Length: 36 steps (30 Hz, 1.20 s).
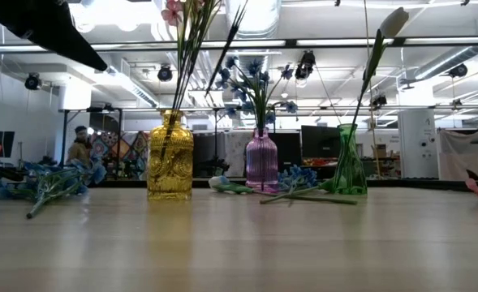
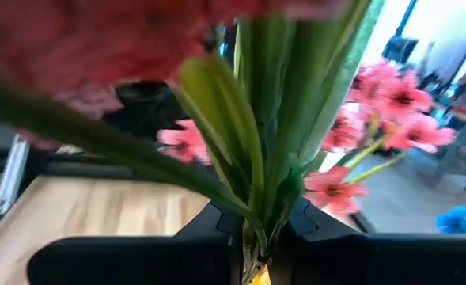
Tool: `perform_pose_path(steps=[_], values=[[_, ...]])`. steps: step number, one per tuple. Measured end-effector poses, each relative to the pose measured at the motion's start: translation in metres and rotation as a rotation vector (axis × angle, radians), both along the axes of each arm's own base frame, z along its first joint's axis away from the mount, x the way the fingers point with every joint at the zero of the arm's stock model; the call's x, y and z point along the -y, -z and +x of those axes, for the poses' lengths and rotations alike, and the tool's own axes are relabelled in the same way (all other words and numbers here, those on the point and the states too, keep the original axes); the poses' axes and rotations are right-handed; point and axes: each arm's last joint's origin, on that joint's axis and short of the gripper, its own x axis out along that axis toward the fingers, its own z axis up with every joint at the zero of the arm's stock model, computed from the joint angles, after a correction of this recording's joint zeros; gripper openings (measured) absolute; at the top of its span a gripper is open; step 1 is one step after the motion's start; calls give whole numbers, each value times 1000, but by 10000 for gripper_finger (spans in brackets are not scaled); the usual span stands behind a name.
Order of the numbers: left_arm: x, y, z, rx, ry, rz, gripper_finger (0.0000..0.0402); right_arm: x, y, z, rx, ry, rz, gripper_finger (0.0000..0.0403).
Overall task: Sort flowers into vase by color
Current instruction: Put the bottom left pink flower into the yellow flower vase
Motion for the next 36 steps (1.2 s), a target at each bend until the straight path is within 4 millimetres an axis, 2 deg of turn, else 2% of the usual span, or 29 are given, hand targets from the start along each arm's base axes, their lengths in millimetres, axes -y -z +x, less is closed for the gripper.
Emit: perform_pose_path(steps=[6, 10, 23, 36], values=[[0, 1, 0, 3, -7, -5, 0, 25, 15, 0, 87, 68, 1, 17], [0, 1, 0, 3, -8, -5, 0, 32, 16, 4, 95, 7, 16, 17], [-2, 29, -2, 12, -12, -3, 0, 37, 16, 13, 96, -5, 5, 17], [-3, 32, -3, 14, -13, 7, 0, 37, 21, 20, 118, -23, 26, 17]])
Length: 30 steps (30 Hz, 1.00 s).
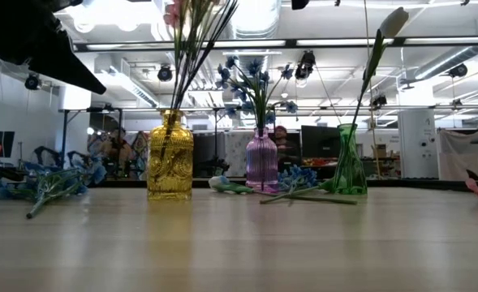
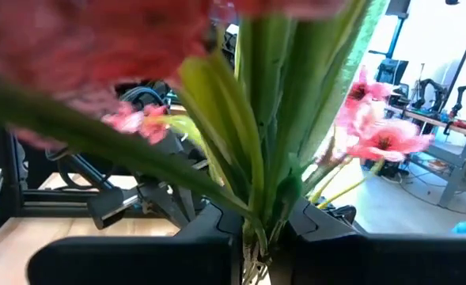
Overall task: Sort flowers into vase by color
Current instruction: Put the bottom left pink flower into the yellow flower vase
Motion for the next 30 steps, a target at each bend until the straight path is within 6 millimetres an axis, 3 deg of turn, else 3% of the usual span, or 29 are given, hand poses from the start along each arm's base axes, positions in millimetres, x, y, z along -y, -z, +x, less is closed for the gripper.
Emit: perform_pose_path(steps=[30], values=[[0, -1, 2, 28, -5, 14, 0, 13, 4, 6, 6, 11, 23, 17]])
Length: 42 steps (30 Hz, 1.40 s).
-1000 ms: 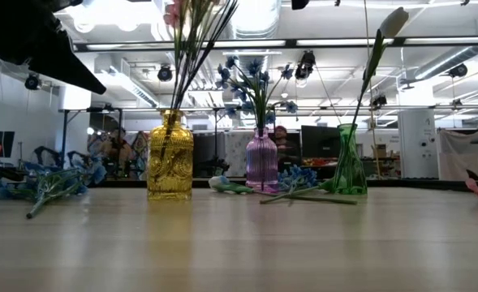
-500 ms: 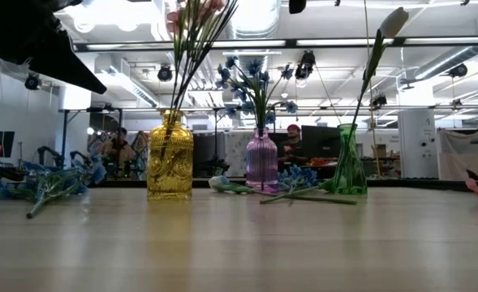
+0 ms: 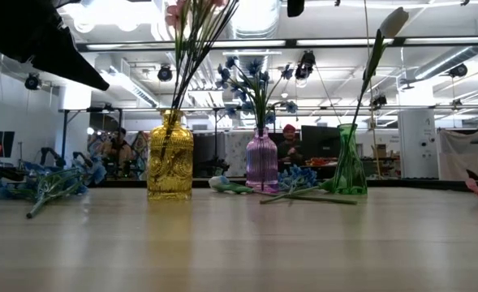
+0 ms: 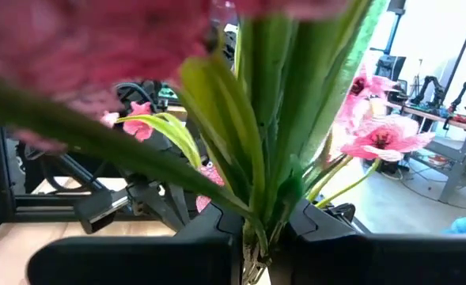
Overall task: Sort flowers into vase by color
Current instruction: Put the bottom left pink flower into the yellow flower vase
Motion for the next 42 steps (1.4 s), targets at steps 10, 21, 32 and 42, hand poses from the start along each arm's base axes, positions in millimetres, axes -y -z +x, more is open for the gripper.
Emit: perform_pose_path(steps=[10, 21, 32, 42], values=[[0, 0, 0, 1, -1, -1, 0, 5, 1, 1, -1, -29, 56, 17], [0, 0, 0, 6, -1, 19, 0, 3, -10, 17, -95, -24, 41, 17], [0, 1, 0, 6, -1, 17, 0, 3, -15, 34, -163, -14, 23, 18], [0, 1, 0, 4, -1, 18, 0, 3, -14, 38, -196, -13, -1, 18]])
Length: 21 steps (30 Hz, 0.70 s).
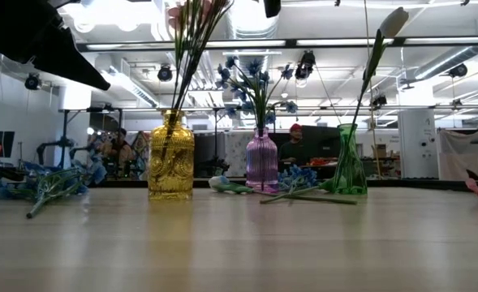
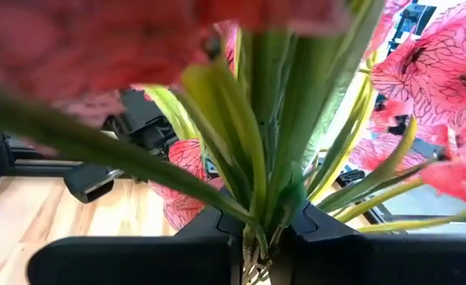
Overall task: Sort flowers into vase by color
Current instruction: Put the bottom left pink flower into the yellow flower vase
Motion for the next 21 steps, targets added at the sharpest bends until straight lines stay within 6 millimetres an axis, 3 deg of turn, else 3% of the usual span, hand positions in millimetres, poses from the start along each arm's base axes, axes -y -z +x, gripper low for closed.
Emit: perform_pose_path(steps=[21], values=[[0, 0, 0, 10, -5, -3, 0, 0, 3, -1, -20, -2, -18, 18]])
